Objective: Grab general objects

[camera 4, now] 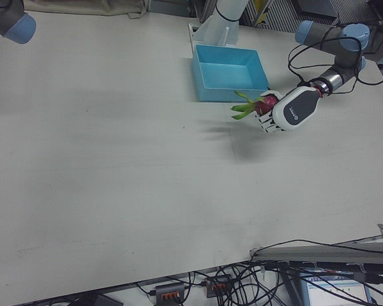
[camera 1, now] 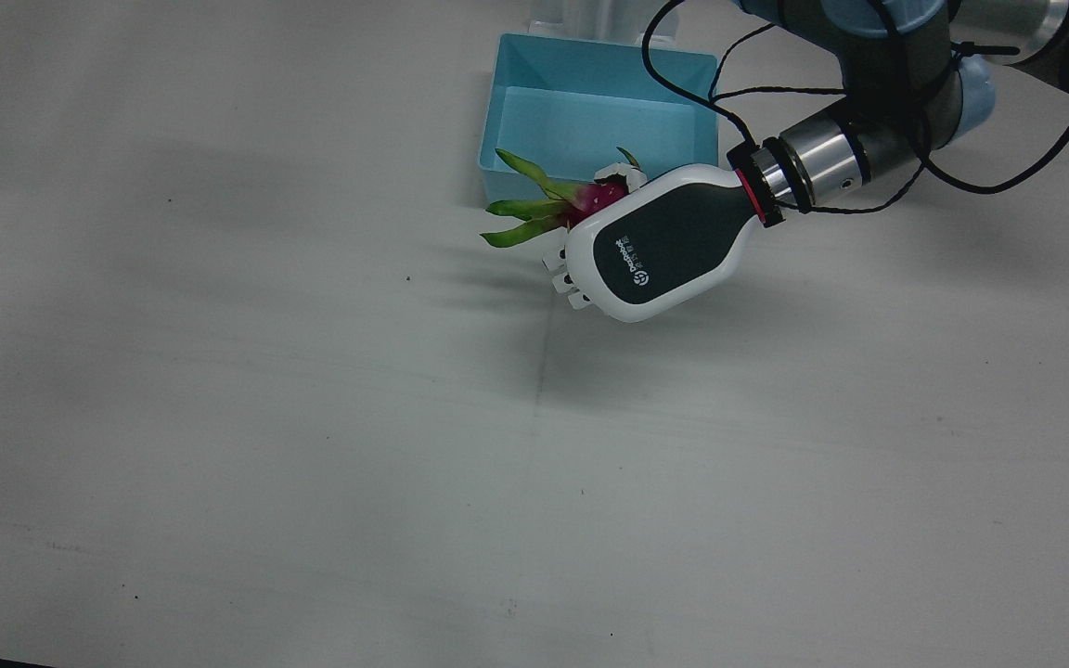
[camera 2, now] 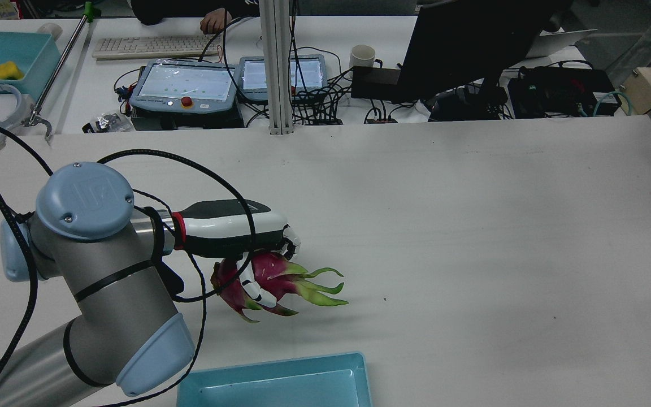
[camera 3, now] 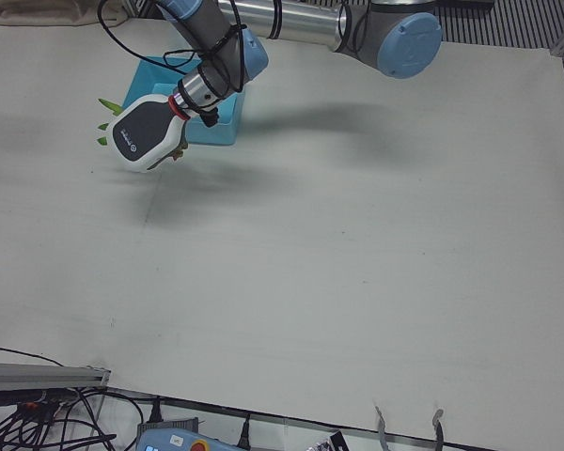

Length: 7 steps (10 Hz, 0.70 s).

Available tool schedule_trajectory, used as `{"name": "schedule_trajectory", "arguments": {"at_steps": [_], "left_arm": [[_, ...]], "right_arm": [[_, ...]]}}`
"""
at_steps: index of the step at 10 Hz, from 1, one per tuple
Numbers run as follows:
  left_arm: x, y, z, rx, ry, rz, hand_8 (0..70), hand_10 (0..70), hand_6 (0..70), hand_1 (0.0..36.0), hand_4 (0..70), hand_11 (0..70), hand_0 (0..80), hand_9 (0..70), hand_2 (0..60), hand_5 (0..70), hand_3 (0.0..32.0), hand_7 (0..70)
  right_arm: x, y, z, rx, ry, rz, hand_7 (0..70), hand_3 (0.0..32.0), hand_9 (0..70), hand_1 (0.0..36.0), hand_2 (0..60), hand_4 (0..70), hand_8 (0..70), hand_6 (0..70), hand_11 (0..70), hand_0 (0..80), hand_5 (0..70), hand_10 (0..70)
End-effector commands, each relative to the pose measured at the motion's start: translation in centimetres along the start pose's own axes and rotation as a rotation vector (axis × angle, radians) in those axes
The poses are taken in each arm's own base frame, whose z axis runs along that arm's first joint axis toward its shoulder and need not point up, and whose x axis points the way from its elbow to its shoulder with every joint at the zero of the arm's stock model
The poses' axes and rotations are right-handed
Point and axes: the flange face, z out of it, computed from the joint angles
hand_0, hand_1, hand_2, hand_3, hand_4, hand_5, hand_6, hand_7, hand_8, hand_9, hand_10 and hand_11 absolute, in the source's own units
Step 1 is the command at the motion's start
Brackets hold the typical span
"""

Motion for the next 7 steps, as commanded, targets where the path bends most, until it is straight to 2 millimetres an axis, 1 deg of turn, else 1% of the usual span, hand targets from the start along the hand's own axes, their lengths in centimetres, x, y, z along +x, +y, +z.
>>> {"name": "schedule_trajectory", "arguments": {"at_steps": [1, 2, 3, 4, 5, 6, 7], "left_arm": [[0.4, 2.6, -0.6, -0.100, -0.091, -0.035, 52.8, 70.0, 67.7, 26.3, 57.1, 70.0, 51.6, 56.8, 60.0, 56.1, 0.0, 70.0], [0.8, 3.6, -1.3, -0.120, -0.100, -0.038, 52.3, 70.0, 67.5, 27.2, 57.6, 70.0, 52.4, 56.0, 60.0, 56.2, 0.0, 70.0], [1.0, 5.1, -1.7, -0.140, -0.116, -0.045, 52.2, 70.0, 67.7, 27.4, 58.2, 70.0, 52.5, 55.9, 60.0, 56.2, 0.0, 70.0], [1.1, 6.9, -1.7, -0.168, -0.146, -0.058, 52.2, 70.0, 67.8, 27.7, 58.7, 70.0, 52.8, 55.9, 60.0, 55.8, 0.0, 70.0], [0.7, 8.5, -1.6, -0.195, -0.173, -0.070, 52.1, 70.0, 67.6, 27.8, 58.9, 70.0, 52.8, 55.7, 60.0, 55.6, 0.0, 70.0], [0.3, 10.7, -1.3, -0.240, -0.200, -0.081, 52.1, 70.0, 67.6, 27.9, 59.5, 70.0, 53.0, 55.7, 60.0, 55.1, 0.0, 70.0], [0.0, 12.0, -1.1, -0.262, -0.219, -0.087, 52.2, 70.0, 68.6, 28.2, 61.6, 70.0, 54.0, 55.6, 60.0, 55.5, 0.0, 70.0]], "right_arm": [[0.0, 0.0, 0.0, 0.000, 0.000, 0.000, 0.0, 0.0, 0.0, 0.0, 0.0, 0.0, 0.0, 0.0, 0.0, 0.0, 0.0, 0.0], [0.0, 0.0, 0.0, 0.000, 0.000, 0.000, 0.0, 0.0, 0.0, 0.0, 0.0, 0.0, 0.0, 0.0, 0.0, 0.0, 0.0, 0.0], [0.0, 0.0, 0.0, 0.000, -0.002, 0.000, 0.0, 0.0, 0.0, 0.0, 0.0, 0.0, 0.0, 0.0, 0.0, 0.0, 0.0, 0.0], [0.0, 0.0, 0.0, 0.000, 0.000, 0.000, 0.0, 0.0, 0.0, 0.0, 0.0, 0.0, 0.0, 0.0, 0.0, 0.0, 0.0, 0.0], [0.0, 0.0, 0.0, 0.000, -0.002, 0.000, 0.0, 0.0, 0.0, 0.0, 0.0, 0.0, 0.0, 0.0, 0.0, 0.0, 0.0, 0.0], [0.1, 0.0, 0.0, 0.000, 0.001, 0.000, 0.0, 0.0, 0.0, 0.0, 0.0, 0.0, 0.0, 0.0, 0.0, 0.0, 0.0, 0.0], [0.0, 0.0, 0.0, 0.000, 0.000, 0.000, 0.0, 0.0, 0.0, 0.0, 0.0, 0.0, 0.0, 0.0, 0.0, 0.0, 0.0, 0.0]]}}
